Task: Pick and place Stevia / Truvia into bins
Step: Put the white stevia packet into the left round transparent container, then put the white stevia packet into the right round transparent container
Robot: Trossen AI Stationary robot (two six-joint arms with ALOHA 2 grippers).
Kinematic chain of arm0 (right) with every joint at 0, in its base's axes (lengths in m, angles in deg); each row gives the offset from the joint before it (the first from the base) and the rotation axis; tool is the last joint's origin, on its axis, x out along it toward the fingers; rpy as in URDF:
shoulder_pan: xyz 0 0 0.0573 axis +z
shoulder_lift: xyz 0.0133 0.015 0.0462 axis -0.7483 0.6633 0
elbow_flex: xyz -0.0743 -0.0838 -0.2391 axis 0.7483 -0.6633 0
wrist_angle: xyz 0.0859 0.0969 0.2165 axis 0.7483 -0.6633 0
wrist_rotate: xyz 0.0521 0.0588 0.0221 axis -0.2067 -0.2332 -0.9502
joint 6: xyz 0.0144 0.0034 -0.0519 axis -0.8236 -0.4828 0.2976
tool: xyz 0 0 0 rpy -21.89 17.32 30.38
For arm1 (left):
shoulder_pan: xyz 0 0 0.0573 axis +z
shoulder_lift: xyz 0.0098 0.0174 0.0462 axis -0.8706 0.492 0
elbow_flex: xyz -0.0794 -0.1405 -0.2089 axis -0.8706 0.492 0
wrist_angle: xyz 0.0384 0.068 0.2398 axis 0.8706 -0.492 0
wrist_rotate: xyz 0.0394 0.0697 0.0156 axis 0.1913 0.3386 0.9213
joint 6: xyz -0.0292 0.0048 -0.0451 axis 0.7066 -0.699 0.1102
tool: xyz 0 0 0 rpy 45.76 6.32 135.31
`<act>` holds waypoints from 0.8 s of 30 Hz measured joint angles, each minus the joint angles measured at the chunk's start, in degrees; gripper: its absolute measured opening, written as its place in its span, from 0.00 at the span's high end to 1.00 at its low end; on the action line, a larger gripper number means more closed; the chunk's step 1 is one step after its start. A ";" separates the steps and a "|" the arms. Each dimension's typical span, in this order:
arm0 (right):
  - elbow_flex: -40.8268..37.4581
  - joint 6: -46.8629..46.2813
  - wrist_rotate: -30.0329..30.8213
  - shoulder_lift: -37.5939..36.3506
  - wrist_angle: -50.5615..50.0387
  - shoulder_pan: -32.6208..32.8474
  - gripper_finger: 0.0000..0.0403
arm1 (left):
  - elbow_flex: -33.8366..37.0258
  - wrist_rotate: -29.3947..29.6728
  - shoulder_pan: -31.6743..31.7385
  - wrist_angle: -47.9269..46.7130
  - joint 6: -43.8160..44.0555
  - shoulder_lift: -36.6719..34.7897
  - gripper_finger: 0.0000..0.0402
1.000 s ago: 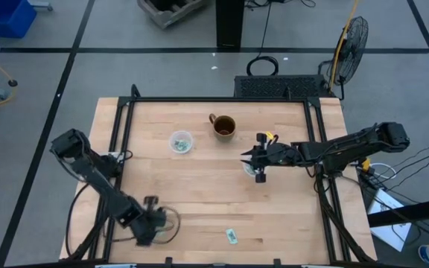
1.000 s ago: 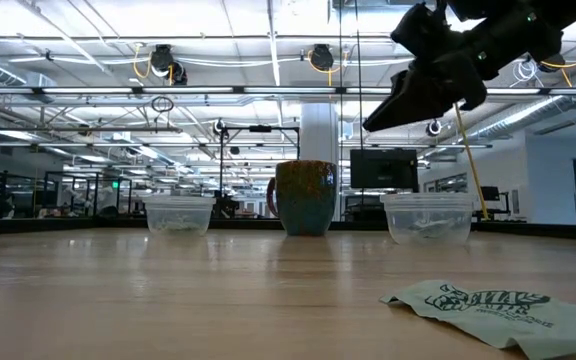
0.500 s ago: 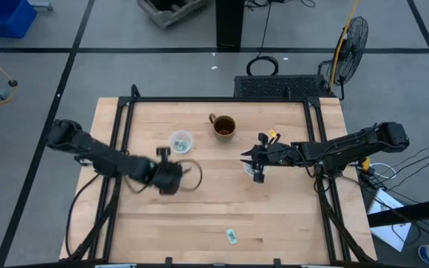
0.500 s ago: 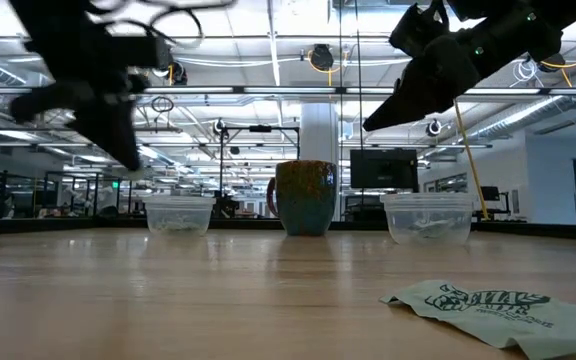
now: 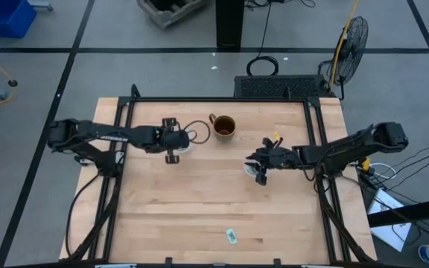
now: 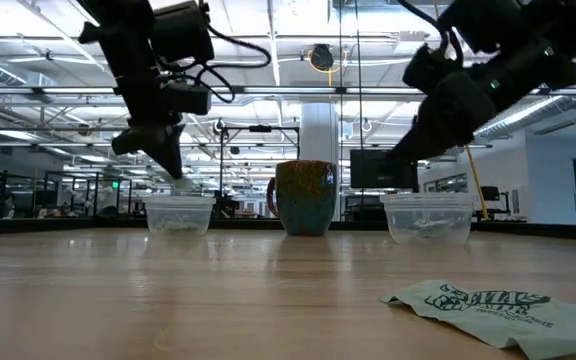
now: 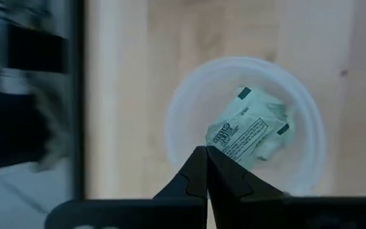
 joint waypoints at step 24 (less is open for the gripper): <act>-11.89 14.00 -10.49 -0.28 32.11 1.79 0.77 | 0.00 -5.77 2.38 5.71 8.50 3.13 0.84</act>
